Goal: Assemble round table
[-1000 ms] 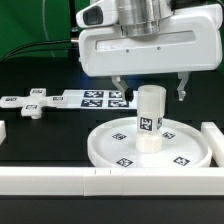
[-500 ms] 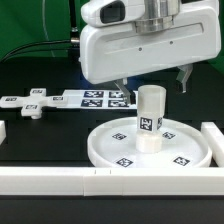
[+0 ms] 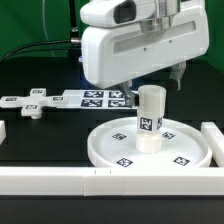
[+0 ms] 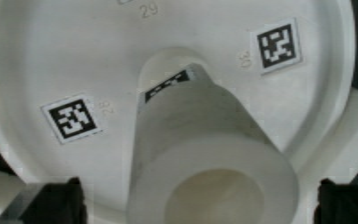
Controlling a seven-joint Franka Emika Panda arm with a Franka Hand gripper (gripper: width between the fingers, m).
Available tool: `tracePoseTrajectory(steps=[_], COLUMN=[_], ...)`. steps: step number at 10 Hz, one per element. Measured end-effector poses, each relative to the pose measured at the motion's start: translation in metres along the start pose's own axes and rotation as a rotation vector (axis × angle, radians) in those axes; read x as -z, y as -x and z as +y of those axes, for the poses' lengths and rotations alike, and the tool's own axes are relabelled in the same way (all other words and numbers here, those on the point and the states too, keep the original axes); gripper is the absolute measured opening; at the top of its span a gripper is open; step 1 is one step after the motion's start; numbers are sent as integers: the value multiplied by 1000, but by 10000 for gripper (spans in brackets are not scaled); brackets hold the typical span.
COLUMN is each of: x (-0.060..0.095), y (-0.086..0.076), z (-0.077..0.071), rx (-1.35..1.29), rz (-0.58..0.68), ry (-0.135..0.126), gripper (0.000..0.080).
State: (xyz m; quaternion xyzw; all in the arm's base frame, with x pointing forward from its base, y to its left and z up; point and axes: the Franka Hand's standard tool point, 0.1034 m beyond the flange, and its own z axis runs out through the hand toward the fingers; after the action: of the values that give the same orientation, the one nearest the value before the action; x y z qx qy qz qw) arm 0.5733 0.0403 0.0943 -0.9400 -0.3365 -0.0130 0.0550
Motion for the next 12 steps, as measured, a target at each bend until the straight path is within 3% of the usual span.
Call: tracePoseTrajectory(steps=[1,7,10,12], x=[0,-3,-8,-10], y=[0,7,3,5], z=[0,6,2,2], rx=[135,521,837,969], rz=[-10,-35,-80,-98], ry=[10,10,29,24], gripper=[649,649,649,649])
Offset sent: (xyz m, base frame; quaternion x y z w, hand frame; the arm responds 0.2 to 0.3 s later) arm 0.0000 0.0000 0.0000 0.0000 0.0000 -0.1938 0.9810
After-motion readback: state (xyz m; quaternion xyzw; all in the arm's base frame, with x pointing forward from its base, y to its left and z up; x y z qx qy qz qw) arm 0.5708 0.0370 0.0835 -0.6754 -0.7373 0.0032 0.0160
